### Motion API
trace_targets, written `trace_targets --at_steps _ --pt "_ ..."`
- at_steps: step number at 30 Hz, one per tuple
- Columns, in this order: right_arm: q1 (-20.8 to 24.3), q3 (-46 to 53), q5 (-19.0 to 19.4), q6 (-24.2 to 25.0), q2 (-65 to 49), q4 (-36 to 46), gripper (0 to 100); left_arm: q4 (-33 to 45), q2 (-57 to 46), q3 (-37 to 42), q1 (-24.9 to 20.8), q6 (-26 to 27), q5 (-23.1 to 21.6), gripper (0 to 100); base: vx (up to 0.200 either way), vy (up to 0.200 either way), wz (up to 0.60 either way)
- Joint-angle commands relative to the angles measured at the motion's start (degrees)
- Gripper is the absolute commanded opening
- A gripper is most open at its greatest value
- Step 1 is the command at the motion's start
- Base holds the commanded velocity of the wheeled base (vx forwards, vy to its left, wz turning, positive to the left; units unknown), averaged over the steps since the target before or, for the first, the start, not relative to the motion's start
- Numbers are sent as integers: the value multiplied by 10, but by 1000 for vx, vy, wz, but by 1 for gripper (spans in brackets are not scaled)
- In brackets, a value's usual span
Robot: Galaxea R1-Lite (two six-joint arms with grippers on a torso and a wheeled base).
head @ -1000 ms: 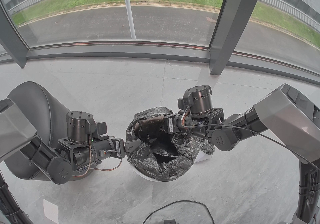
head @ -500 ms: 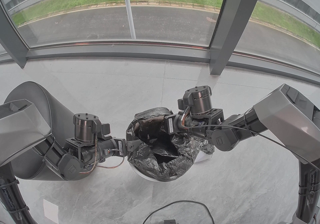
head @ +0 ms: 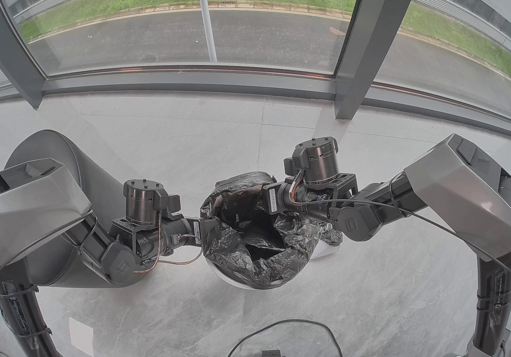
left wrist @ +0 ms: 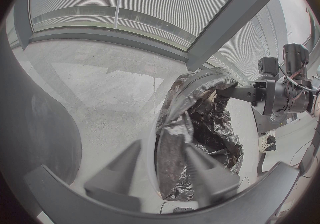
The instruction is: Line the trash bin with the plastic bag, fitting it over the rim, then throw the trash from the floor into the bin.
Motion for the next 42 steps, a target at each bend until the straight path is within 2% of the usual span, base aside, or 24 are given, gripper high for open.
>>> trace_targets --at_steps 1,9,16,29,42 --pt "0 1 0 0 0 0 0 -1 7 -3 -1 -1 1 0 0 0 0" --pt "0 1 0 -3 -5 0 0 -3 6 -5 -1 -4 2 0 0 0 0" --pt "-12 3 -1 -25 -17 0 0 -4 2 -7 1 -2 26 0 0 0 0" --pt "-34 -14 -1 -54 10 5 0 -23 12 4 12 2 26 0 0 0 0" --pt "-47 -42 4 -65 38 -2 0 -23 39 -28 28 -4 25 0 0 0 0"
